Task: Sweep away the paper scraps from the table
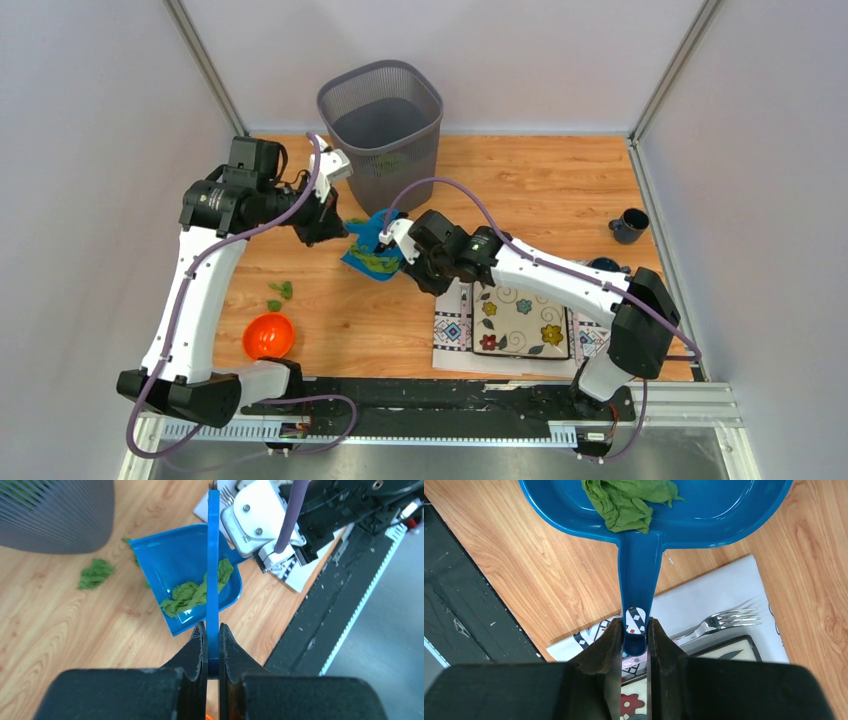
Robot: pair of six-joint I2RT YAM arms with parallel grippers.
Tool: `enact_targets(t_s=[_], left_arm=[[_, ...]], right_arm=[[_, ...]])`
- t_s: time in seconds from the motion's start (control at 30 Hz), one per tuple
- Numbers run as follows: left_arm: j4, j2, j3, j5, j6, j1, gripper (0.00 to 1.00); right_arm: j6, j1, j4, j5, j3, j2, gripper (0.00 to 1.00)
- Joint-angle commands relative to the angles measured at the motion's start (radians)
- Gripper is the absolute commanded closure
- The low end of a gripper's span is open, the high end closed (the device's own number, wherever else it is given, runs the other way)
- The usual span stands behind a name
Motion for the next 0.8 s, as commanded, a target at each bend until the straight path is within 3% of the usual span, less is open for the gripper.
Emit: enact_targets(t_s=[0.0, 0.1, 0.37, 0.57, 0.77], left_arm=[[0.111, -0.022, 0.096, -0.024, -0.105, -0.007, 1.00], [0.155, -0.019, 0.119, -0.049, -0.162, -0.007, 1.00], [0.359, -0.028, 0.099, -0.498, -0.203, 0.049, 1.00], [0.381, -0.052, 0.064, -0.508, -0.200, 0.204, 1.00], [0.417, -0.108, -0.176, -0.512, -0.185, 0.267, 1.00]], right_arm=[[0.027, -0.026, 0.057, -0.017, -0.009, -0.010, 1.00], [0.033, -0.033, 0.057, -0.018, -0.014, -0.021, 1.00], [0.056, -0.047, -0.132, 0.014, 0.136, -0.004, 1.00], [0.059, -0.055, -0.290, 0.087, 0.306, -0.004, 1.00], [0.017, -0.085, -0.486, 0.116, 0.601, 0.129, 1.00]])
